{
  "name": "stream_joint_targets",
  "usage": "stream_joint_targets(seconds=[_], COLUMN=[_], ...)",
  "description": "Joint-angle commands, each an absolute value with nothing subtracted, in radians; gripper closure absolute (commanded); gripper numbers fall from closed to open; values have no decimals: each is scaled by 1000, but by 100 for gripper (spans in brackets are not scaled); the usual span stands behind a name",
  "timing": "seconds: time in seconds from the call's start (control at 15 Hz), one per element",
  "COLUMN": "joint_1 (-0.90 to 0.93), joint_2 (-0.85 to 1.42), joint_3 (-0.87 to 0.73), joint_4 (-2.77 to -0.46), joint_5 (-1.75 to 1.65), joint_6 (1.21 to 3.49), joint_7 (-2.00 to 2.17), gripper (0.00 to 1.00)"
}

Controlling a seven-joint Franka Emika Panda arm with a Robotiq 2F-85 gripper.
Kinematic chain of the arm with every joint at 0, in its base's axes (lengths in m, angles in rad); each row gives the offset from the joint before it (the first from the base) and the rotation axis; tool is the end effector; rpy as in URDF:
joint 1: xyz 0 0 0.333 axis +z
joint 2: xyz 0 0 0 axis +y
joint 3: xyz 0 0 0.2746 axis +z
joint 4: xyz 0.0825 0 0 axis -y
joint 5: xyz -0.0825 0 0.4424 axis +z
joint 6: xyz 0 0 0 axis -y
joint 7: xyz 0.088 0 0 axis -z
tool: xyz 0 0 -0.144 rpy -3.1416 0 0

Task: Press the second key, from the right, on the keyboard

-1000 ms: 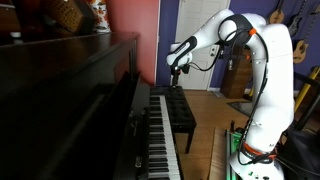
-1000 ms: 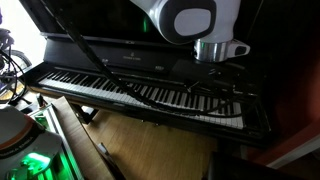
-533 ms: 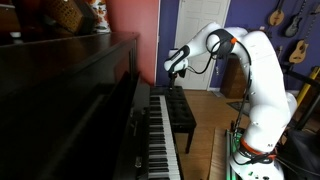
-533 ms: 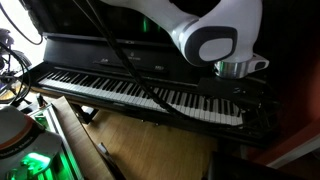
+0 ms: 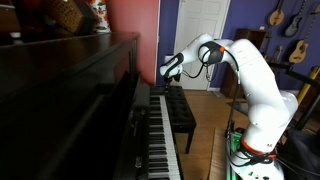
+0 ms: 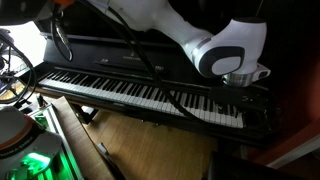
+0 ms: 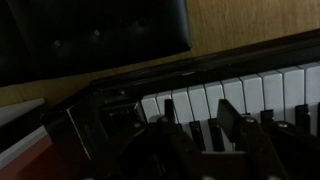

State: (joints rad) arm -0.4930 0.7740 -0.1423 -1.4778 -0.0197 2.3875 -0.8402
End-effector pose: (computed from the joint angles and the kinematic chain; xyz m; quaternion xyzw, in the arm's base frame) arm 0.6130 -0.4401 0.1314 0.9872 0.1318 0.0154 0.0887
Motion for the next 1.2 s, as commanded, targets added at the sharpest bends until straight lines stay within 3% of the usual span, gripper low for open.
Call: stream_joint_targets(seconds=[0.0,0.13,0.2,1.13], joint_1=[-529,-537,-542,-575], joint_2=[879,915,930,1084], joint_3=[-119,-115,-110,-52], joint_4=[-1362,-1320,-1301,-1109], joint_5=[-25,-24,-20,-8], joint_6=[2411,2411,2409,2372], joint_7=[-882,-890,-896,-944], gripper=[82,97,100,100])
